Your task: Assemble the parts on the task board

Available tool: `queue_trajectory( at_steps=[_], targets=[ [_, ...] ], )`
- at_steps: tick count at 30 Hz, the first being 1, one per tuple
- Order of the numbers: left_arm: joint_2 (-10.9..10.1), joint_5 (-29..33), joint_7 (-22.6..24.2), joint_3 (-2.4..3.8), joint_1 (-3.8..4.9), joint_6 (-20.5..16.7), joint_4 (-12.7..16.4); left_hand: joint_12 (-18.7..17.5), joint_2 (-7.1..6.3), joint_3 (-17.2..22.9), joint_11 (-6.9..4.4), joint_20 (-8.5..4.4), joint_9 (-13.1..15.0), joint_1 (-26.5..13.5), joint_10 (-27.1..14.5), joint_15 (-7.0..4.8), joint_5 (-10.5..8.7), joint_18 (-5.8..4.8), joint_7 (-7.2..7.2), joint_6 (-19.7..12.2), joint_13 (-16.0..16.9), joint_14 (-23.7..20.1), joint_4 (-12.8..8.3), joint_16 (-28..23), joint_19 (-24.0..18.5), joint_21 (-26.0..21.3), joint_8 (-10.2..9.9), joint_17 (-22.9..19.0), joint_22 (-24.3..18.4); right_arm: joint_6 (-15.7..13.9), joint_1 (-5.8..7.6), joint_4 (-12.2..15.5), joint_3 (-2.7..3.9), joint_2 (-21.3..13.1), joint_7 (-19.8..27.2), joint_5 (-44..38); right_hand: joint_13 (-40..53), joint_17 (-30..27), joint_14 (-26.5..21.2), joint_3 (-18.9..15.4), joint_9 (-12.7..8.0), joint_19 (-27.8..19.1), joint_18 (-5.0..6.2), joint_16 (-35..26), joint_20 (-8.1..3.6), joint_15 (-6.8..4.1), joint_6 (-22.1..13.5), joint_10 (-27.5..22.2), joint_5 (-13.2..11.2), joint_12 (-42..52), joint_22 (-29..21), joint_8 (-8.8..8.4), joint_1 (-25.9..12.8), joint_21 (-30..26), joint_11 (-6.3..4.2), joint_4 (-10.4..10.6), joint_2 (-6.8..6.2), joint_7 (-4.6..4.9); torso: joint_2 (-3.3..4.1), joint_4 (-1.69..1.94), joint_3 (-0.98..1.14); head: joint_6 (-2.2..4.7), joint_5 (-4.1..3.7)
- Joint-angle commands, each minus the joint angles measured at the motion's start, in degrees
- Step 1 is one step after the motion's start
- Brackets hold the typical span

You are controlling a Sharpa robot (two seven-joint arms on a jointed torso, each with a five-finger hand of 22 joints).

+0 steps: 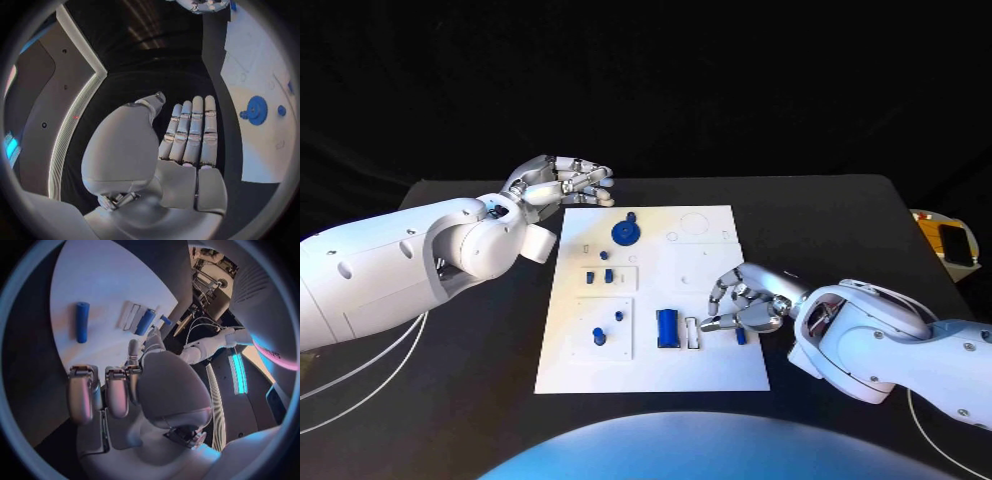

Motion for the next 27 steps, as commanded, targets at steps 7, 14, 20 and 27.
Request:
queue_trajectory(
  at_steps=[7,14,20,27],
  targets=[
    [0.2,-0.2,0.5,-0.01,0.03,0.8,0.1,0.2,0.15,-0.3,0.04,-0.02,-0.1,0.6,-0.4,-0.05,-0.09,0.19,0.12,-0.1,0.1,-0.3,0.0,-0.3,0.6,-0.4,-0.3,0.1,0.0,-3.1,-0.76,-0.7,-0.16,-4.5,-0.3,-4.3,4.9,8.3,4.7,-0.3,-1.1,3.8,0.05,-0.5,1.25,1.11,-0.9,0.3,0.4,-3.6,13.3,-2.65,2.7,-0.5,1.24,0.2,0.90,1.03,-0.04,-0.03,-0.02,0.09,-0.75],
    [0.2,-0.2,0.5,-0.05,0.02,0.8,0.1,0.3,0.16,-0.3,0.06,-0.01,-0.1,0.6,-0.4,-0.04,-0.09,0.19,0.14,-0.1,0.1,-0.3,0.0,-0.3,0.6,-0.4,-0.3,0.1,-0.1,-2.7,-2.69,-0.7,-0.26,-5.5,-3.8,-8.8,4.7,8.0,4.6,-0.9,-1.2,3.7,0.13,-0.7,1.54,1.28,-0.4,0.1,0.0,-4.0,13.2,-3.30,0.9,-0.8,1.39,0.4,0.47,1.17,0.03,0.00,0.04,0.14,-0.90],
    [0.1,-0.2,0.5,-0.08,0.02,0.9,0.1,0.3,0.16,-0.3,0.06,-0.01,-0.1,0.6,-0.4,-0.04,-0.09,0.19,0.14,-0.1,0.1,-0.3,0.0,-0.3,0.6,-0.4,-0.3,0.1,-0.1,-1.5,-3.45,-0.9,-0.29,-5.4,-6.9,-10.9,4.6,7.9,4.6,-1.1,-0.9,3.7,0.14,-0.7,1.63,1.21,0.7,0.1,0.7,-4.2,13.2,-3.81,-2.8,-0.8,1.24,0.5,0.06,0.93,0.05,0.04,-0.04,0.10,-0.97],
    [0.1,-0.2,0.5,-0.09,0.02,0.9,0.1,0.3,0.16,-0.3,0.06,-0.01,-0.1,0.6,-0.4,-0.04,-0.09,0.19,0.14,-0.1,0.1,-0.3,0.0,-0.3,0.6,-0.4,-0.3,0.1,-0.1,-1.0,-4.04,-1.4,-0.33,-4.4,-8.7,-11.8,4.7,8.0,4.6,-2.2,-0.6,3.7,0.14,-0.7,1.55,1.11,1.1,0.2,3.3,-4.2,13.2,-4.07,-3.5,-0.8,1.12,0.4,0.15,0.80,0.07,0.09,-0.02,0.01,-0.81]
  ],
)
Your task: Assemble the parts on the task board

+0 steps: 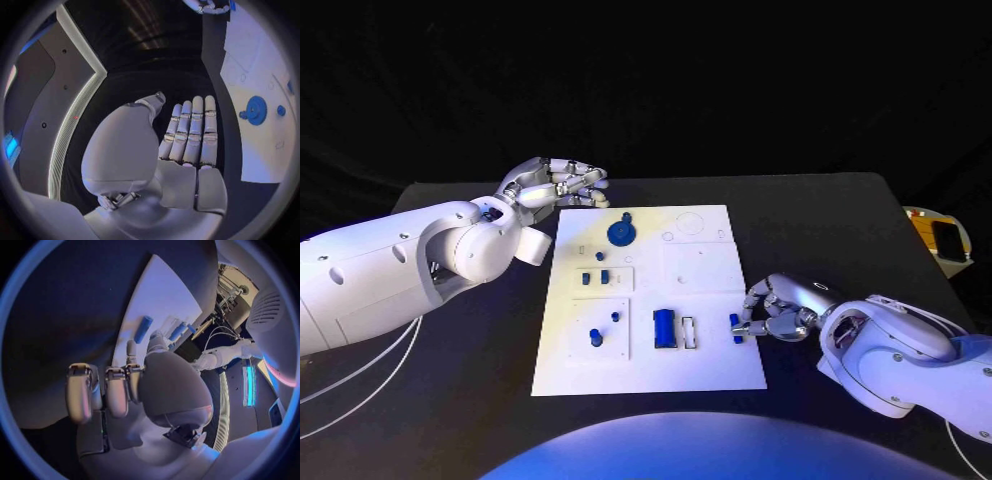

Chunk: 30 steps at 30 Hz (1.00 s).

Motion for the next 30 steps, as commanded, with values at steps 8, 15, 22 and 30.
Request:
queue_trajectory(
  at_steps=[8,15,22,30],
  targets=[
    [-0.1,-0.1,0.4,0.02,0.03,0.9,0.1,0.3,0.16,-0.3,0.06,0.20,-0.1,0.6,-0.4,-0.04,-0.09,0.19,0.14,-0.1,0.1,-0.3,0.0,-0.3,0.4,-0.2,-0.3,0.1,-0.1,1.5,-0.88,-1.1,-0.04,2.0,-3.3,-2.9,3.4,8.1,4.6,-0.4,0.3,3.7,0.13,-0.1,0.23,0.13,0.8,0.3,0.6,-1.1,13.2,-0.14,0.1,-0.2,-0.14,-0.2,0.86,-0.20,0.03,0.00,0.01,-0.02,0.20],
    [-0.2,-0.1,0.4,0.02,0.03,1.0,0.2,0.3,0.24,-0.4,0.06,0.20,-0.1,0.7,-0.4,-0.02,-0.09,0.19,0.14,-0.1,0.1,-0.4,0.1,-0.3,0.4,-0.3,-0.2,0.1,-0.2,2.4,-1.54,-1.8,-0.04,3.2,-3.6,-3.5,3.5,8.3,4.6,0.1,0.6,3.8,0.08,0.0,-0.02,-0.17,1.3,0.5,0.6,-1.0,13.3,-0.31,3.4,0.0,-0.47,-1.0,1.92,-0.56,0.02,0.01,0.00,-0.02,0.25],
    [-0.3,-0.1,0.4,0.02,0.03,0.9,0.2,0.3,0.24,-0.4,0.06,0.20,-0.1,0.7,-0.4,-0.02,-0.09,0.19,0.14,-0.1,0.1,-0.4,0.1,-0.3,0.4,-0.3,-0.2,0.1,-0.2,4.2,-1.96,-2.1,-0.04,4.0,-4.0,-5.3,3.7,8.7,4.7,6.3,0.1,3.9,0.01,0.1,-0.78,-1.04,2.0,0.4,-0.8,-1.1,13.4,-1.81,15.5,0.4,-1.45,-6.0,4.21,-1.57,-0.03,0.01,-0.01,-0.02,0.38],
    [-0.3,-0.1,0.3,0.02,0.04,0.9,0.3,0.3,0.26,-0.4,0.06,0.21,-0.1,0.7,-0.4,-0.02,-0.09,0.19,0.13,-0.1,0.1,-0.4,0.1,-0.3,0.5,-0.3,-0.2,0.1,-0.2,6.2,-2.09,-2.0,-0.04,4.2,-4.8,-7.2,3.7,9.2,4.8,22.7,-1.0,4.0,-0.08,0.2,-0.20,-0.30,4.5,0.3,4.1,-1.5,13.5,-4.90,14.6,0.8,-0.31,-6.7,-2.96,-0.36,-0.10,-0.02,-0.05,-0.02,0.40]
  ],
)
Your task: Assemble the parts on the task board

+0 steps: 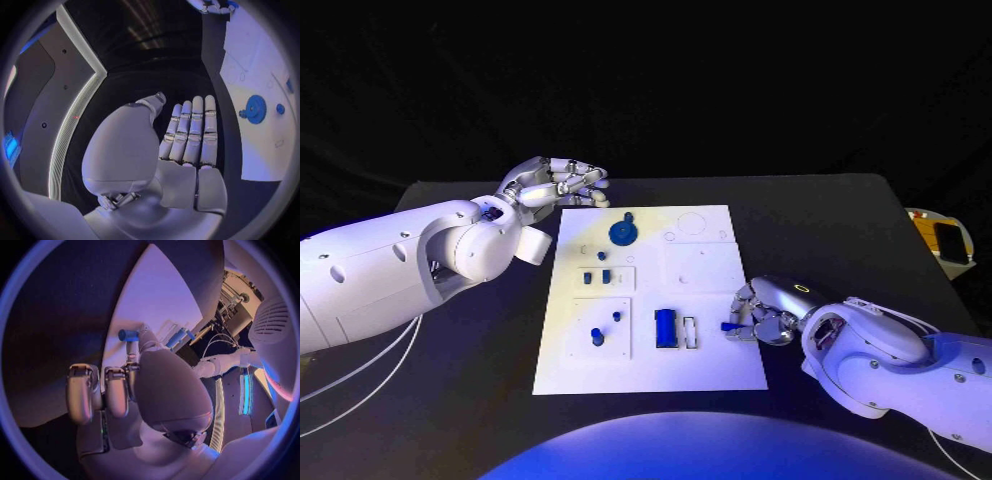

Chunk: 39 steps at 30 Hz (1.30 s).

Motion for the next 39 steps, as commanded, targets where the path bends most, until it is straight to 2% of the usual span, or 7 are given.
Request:
queue_trajectory(
  at_steps=[1,4,5,9,17,24,39],
  targets=[
    [0.0,-0.1,0.3,0.04,0.03,0.9,0.2,0.3,-0.04,-0.2,0.06,-0.01,-0.1,0.4,-0.4,-0.02,-0.09,0.19,0.13,-0.1,0.1,-0.4,0.0,-0.3,0.2,-0.3,-0.2,0.1,-0.1,5.2,-0.74,-0.7,-0.64,0.1,-2.5,-2.2,1.4,9.2,4.7,13.6,0.1,4.0,-0.07,0.2,0.28,0.46,0.4,0.7,1.5,0.1,13.5,-0.67,1.7,0.3,0.42,-3.5,-0.22,-0.08,-0.04,-0.02,-0.01,0.01,-0.03],
    [0.0,-0.1,0.3,0.04,0.03,0.9,0.2,0.3,-0.04,-0.2,0.06,-0.01,-0.1,0.4,-0.4,-0.02,-0.09,0.19,0.13,-0.1,0.1,-0.4,0.0,-0.3,0.2,-0.3,-0.2,0.1,-0.1,5.0,-0.76,-0.6,-0.64,0.1,-2.7,-2.3,1.5,9.3,4.7,24.9,1.9,4.0,-0.08,0.2,0.25,0.42,0.3,0.9,2.9,0.1,13.5,0.23,-4.4,0.3,-0.12,-5.4,-4.22,-0.24,-0.02,0.03,0.01,0.01,0.00],
    [0.0,-0.1,0.3,0.04,0.03,0.9,0.2,0.3,-0.04,-0.2,0.06,-0.01,-0.1,0.4,-0.4,-0.02,-0.09,0.19,0.13,-0.1,0.1,-0.4,0.0,-0.3,0.2,-0.3,-0.2,0.1,-0.1,4.7,-0.76,-0.5,-0.64,0.1,-2.6,-2.1,1.5,9.3,4.7,27.8,2.8,4.0,-0.08,0.2,0.19,0.31,0.0,1.0,4.6,0.0,13.5,0.86,-7.0,0.3,-0.21,-6.2,-4.71,-0.36,-0.02,0.03,0.02,0.01,0.02],
    [0.0,-0.1,0.2,0.04,0.03,0.9,0.2,0.3,-0.04,-0.2,0.06,-0.01,-0.1,0.4,-0.4,-0.02,-0.09,0.19,0.13,-0.1,0.1,-0.4,0.0,-0.3,0.2,-0.3,-0.2,0.1,-0.1,2.9,-0.75,-0.1,-0.63,0.0,-2.2,-0.5,1.6,9.5,4.8,31.7,5.2,4.1,-0.12,0.3,0.02,0.11,-1.3,1.2,8.3,0.1,13.5,2.44,-11.4,0.5,-0.36,-8.1,-5.30,-0.57,-0.02,0.04,0.01,0.01,0.04],
    [0.0,-0.1,0.1,0.04,0.03,0.9,0.2,0.4,-0.03,-0.2,0.05,-0.01,-0.1,0.5,-0.4,-0.02,-0.09,0.19,0.12,-0.1,0.1,-0.4,0.0,-0.3,0.3,-0.4,-0.2,0.1,-0.1,-1.1,0.71,1.1,-0.52,-0.1,0.8,7.7,1.7,9.7,4.8,33.8,6.7,4.2,-0.22,0.4,-0.03,0.09,-2.4,1.4,10.7,0.3,13.7,3.34,-14.2,1.0,-0.30,-9.0,-4.55,-0.48,-0.04,0.02,-0.05,0.01,0.07],
    [0.1,-0.1,0.1,0.04,0.04,0.9,0.2,0.4,-0.03,-0.2,0.05,-0.01,-0.1,0.5,-0.4,-0.02,-0.09,0.19,0.12,-0.1,0.1,-0.4,0.0,-0.3,0.3,-0.4,-0.2,0.1,-0.1,-2.3,1.60,1.5,-0.50,1.6,2.1,12.7,1.7,9.7,4.8,34.0,6.9,4.2,-0.19,0.3,-0.03,0.11,-2.5,1.4,10.8,0.3,13.6,3.47,-14.6,0.9,-0.26,-9.2,-4.72,-0.46,0.01,0.06,-0.03,0.01,0.21],
    [0.2,-0.1,0.0,0.04,0.04,1.1,0.3,0.4,-0.03,-0.2,0.05,-0.01,-0.1,0.5,-0.4,-0.02,-0.09,0.19,0.12,-0.1,0.1,-0.4,0.0,-0.3,0.3,-0.4,-0.2,0.1,-0.1,-1.1,1.80,-0.5,-0.48,6.9,1.1,17.2,1.9,9.6,4.8,33.6,7.4,4.1,-0.12,0.3,-0.03,0.07,-2.6,1.5,10.1,0.4,13.5,3.69,-17.8,0.5,-0.37,-8.4,-4.88,-0.67,0.06,0.06,0.00,0.01,0.31]
  ],
)
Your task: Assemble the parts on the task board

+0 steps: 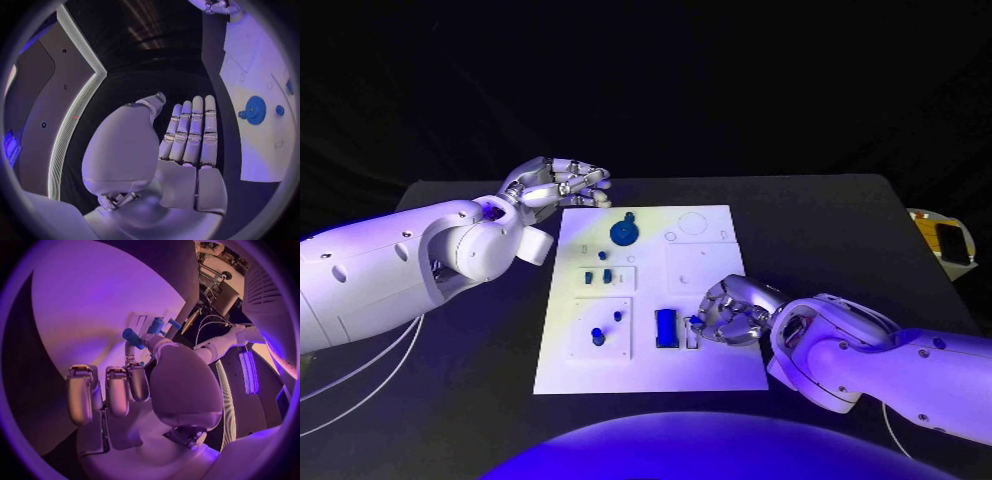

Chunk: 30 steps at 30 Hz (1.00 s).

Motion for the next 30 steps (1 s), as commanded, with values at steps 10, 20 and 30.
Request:
queue_trajectory(
  at_steps=[10,20,30],
  targets=[
    [0.1,-0.1,0.1,0.04,0.04,1.1,0.2,0.4,-0.03,-0.2,0.05,-0.01,-0.1,0.5,-0.4,-0.02,-0.09,0.19,0.12,-0.1,0.1,-0.4,0.0,-0.3,0.3,-0.4,-0.2,0.1,-0.1,4.3,-0.04,-1.5,-0.01,1.6,-2.0,2.3,8.0,9.9,5.1,5.9,0.6,4.2,-0.19,0.4,-0.36,-0.36,1.7,1.3,-1.0,1.2,13.7,0.89,-6.1,0.0,-0.54,-5.2,0.14,-1.20,-0.01,-0.12,0.11,0.01,0.28],
    [0.1,-0.1,0.0,0.04,0.04,1.2,0.2,0.4,-0.03,-0.3,0.07,0.00,-0.1,0.6,-0.5,-0.01,-0.09,0.18,0.15,-0.1,0.1,-0.5,0.0,-0.3,0.4,-0.5,-0.2,0.1,-0.2,4.9,-0.05,-1.7,-0.01,2.0,-3.2,0.4,8.8,10.1,5.1,4.9,0.8,4.3,-0.22,0.5,-0.58,-0.60,2.5,1.8,-3.1,2.3,13.7,1.42,-7.9,0.2,-0.82,-4.0,-0.10,-1.53,-0.05,-0.14,0.10,0.01,0.24],
    [0.0,-0.1,-0.1,0.04,0.04,1.3,0.3,0.4,-0.02,-0.4,0.09,0.00,-0.1,0.6,-0.5,0.00,-0.09,0.18,0.16,-0.1,0.1,-0.5,0.1,-0.3,0.4,-0.6,-0.2,0.1,-0.2,4.2,-0.06,-1.4,-0.01,2.3,-3.1,0.1,9.2,10.2,5.1,4.2,0.9,4.3,-0.25,0.6,-0.70,-0.69,2.8,2.1,-4.7,2.7,13.8,1.68,-9.4,0.3,-0.90,-2.6,0.12,-1.62,-0.03,-0.04,0.04,0.01,0.23]
  ],
)
